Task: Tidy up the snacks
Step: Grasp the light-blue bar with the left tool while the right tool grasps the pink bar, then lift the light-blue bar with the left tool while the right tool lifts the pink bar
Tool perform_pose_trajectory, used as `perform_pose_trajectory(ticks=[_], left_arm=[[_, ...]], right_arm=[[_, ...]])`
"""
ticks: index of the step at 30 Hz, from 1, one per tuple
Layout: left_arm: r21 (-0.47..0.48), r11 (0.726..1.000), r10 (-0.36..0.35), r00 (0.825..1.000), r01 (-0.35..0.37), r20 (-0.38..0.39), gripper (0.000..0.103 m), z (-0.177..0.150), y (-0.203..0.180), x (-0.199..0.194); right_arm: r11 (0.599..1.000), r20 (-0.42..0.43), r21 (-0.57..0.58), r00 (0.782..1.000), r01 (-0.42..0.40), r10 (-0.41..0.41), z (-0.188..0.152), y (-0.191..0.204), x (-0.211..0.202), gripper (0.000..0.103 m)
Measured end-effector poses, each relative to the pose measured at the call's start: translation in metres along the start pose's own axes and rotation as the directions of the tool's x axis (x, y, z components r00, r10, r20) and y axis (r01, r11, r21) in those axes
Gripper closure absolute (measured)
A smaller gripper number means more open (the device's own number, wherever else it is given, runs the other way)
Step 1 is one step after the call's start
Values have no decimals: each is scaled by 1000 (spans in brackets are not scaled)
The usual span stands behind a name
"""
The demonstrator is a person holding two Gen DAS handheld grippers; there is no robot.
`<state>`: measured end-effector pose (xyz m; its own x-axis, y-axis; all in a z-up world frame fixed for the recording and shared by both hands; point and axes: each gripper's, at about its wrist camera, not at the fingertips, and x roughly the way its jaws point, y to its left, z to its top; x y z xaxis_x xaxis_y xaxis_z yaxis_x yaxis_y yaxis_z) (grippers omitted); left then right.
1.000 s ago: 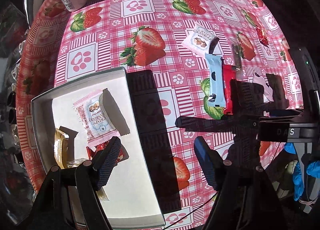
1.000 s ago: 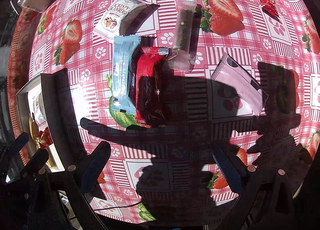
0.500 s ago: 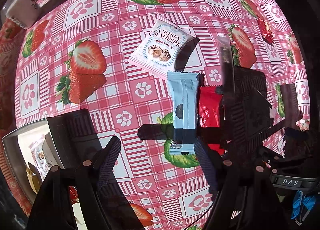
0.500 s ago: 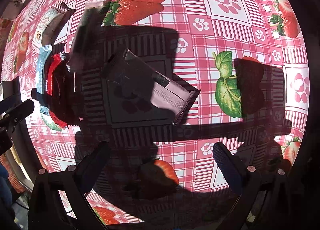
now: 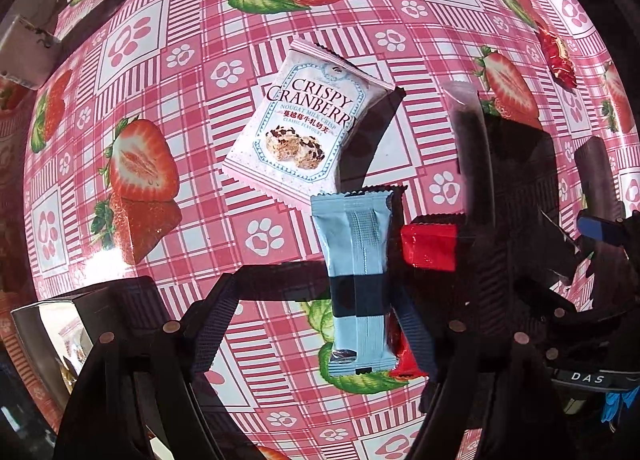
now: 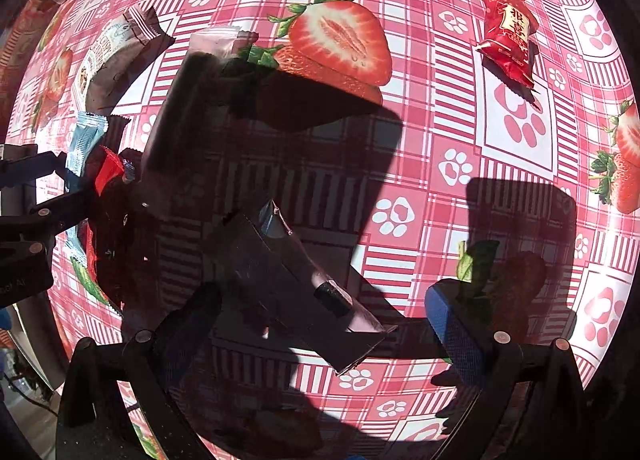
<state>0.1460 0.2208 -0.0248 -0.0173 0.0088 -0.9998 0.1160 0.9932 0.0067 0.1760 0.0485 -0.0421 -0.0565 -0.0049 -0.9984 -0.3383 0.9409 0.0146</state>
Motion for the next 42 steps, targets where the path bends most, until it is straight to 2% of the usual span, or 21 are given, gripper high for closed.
perform_pose_trajectory(ticks=[1,3,4,6,7,8,9,10,15,24,28,29,31,32,33,34,35,39,42], left_arm=[[4,1000,2,1000,-2,4,22,0,-3,0],[-7,1000,-3,1000,3,3,25,1,-3,0],[-8,1000,-2,1000,2,5,27,0,-6,-1],[13,1000,-1,1000,1,14,42,-2,-15,-5],[28,1000,0,1000,0,18,48,-5,-18,-8],[41,999,1,1000,-1,19,60,-9,-22,-10],[52,999,1,1000,-2,19,68,-12,-25,-11],[58,998,3,1000,-4,19,69,-16,-27,-11],[49,999,-4,1000,4,5,72,-49,-29,-10],[51,998,-28,998,31,-60,72,-136,-28,-6],[87,996,-25,997,32,-77,72,-167,-32,-5],[87,996,-27,997,34,-79,71,-173,-33,-5],[78,996,-26,995,33,-91,61,-186,-29,-5],[72,997,-24,996,30,-92,48,-188,-25,-5],[67,997,-20,996,25,-82,39,-189,-23,-7],[64,998,-13,997,17,-71,36,-188,-20,-9],[60,998,-10,998,13,-61,33,-190,-19,-12],[48,999,-15,998,17,-58,30,-195,0,-14],[41,999,-7,998,9,-67,29,-191,5,-8]], right_arm=[[1000,6,0,1000,-3,3,5,0,-3,12],[1000,22,-9,1000,-5,5,12,2,-13,35],[1000,28,-14,1000,-6,7,17,2,-20,41],[1000,30,-20,1000,-8,8,19,4,-24,59],[1000,31,-17,999,-9,10,20,4,-25,63],[1000,32,-10,999,-9,9,20,3,-26,69],[1000,31,-1,999,-13,13,19,2,-27,70],[1000,29,10,999,-20,20,19,13,-32,70],[998,20,36,999,-42,42,-7,9,-34,70],[995,-26,57,996,-79,80,-57,30,-32,70],[994,-57,59,993,-96,99,-88,44,-31,70],[993,-66,59,992,-100,103,-96,48,-31,70],[992,-84,60,990,-111,116,-108,52,-30,70],[990,-88,73,988,-119,125,-112,52,-31,69],[988,-90,96,987,-121,130,-115,50,-31,55],[984,-92,130,987,-118,131,-119,44,-31,41],[978,-87,175,988,-113,129,-129,34,-31,16],[937,-65,321,983,-141,170,-138,3,-33,13],[944,-69,311,988,-112,139,-137,-16,-36,13]])
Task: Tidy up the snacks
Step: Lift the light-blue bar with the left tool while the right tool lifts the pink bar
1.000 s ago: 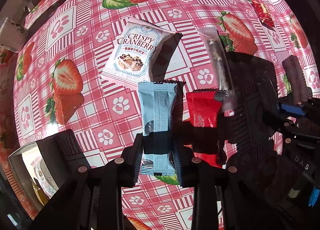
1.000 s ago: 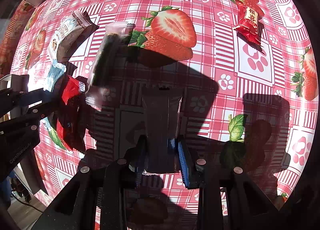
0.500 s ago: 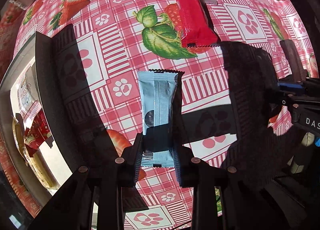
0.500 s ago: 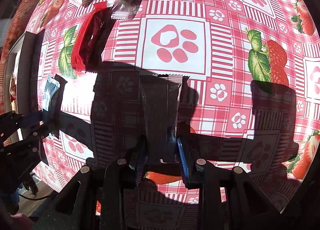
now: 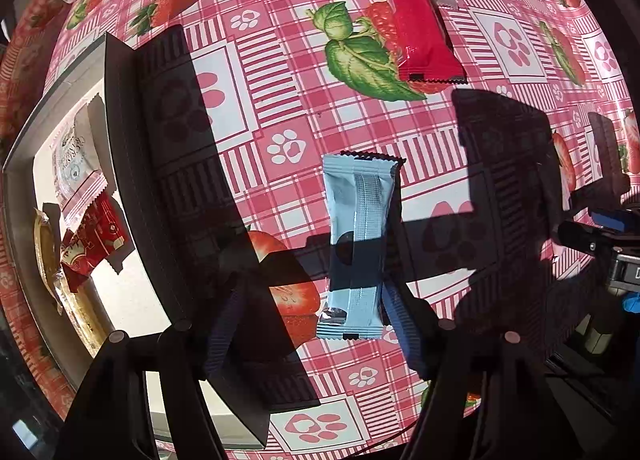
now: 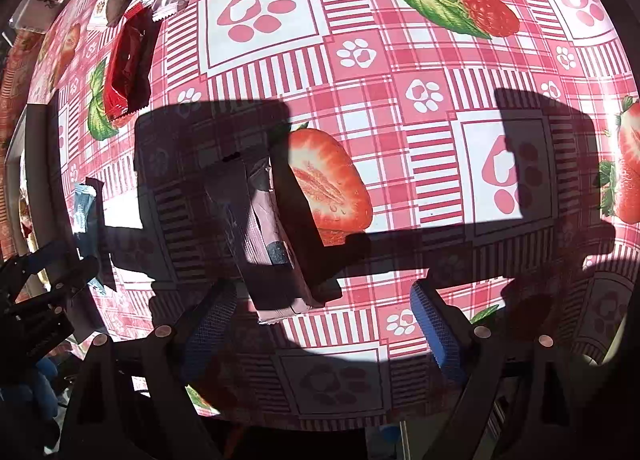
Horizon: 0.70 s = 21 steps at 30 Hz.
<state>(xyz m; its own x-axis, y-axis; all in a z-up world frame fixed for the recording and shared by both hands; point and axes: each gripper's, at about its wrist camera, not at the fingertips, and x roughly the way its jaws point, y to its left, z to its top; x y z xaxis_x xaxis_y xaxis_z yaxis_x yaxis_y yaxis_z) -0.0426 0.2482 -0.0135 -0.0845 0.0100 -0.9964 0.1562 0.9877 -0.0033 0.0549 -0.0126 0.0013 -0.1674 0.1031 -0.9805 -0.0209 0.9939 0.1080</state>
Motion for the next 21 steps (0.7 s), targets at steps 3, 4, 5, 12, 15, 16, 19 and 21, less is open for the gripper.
perform_pose_trajectory(ticks=[3,4,5,12,15,16,19,21], left_arm=[[12,1000,-6,1000,6,-4,29,10,1,2],[24,1000,-1,1000,1,-7,28,19,1,1],[36,999,10,1000,-10,-10,28,22,-2,1],[52,999,17,1000,-17,-4,20,17,-9,7],[56,998,20,1000,-20,-4,19,10,-13,8],[54,998,20,1000,-19,-5,19,9,-14,9],[54,998,19,1000,-19,-7,17,23,-11,6],[55,998,19,1000,-19,-7,16,22,-11,6]], right_arm=[[998,4,-58,999,37,-36,25,0,2,13],[996,4,-77,999,49,-49,26,8,1,13],[994,1,-90,998,62,-62,29,17,2,13],[985,-11,-131,993,114,-117,41,30,12,1],[986,-13,-127,993,111,-114,39,22,14,1],[986,-13,-127,993,111,-114,38,22,15,1],[986,-14,-124,993,111,-114,39,24,16,1],[986,-12,-124,993,112,-114,39,22,15,0]])
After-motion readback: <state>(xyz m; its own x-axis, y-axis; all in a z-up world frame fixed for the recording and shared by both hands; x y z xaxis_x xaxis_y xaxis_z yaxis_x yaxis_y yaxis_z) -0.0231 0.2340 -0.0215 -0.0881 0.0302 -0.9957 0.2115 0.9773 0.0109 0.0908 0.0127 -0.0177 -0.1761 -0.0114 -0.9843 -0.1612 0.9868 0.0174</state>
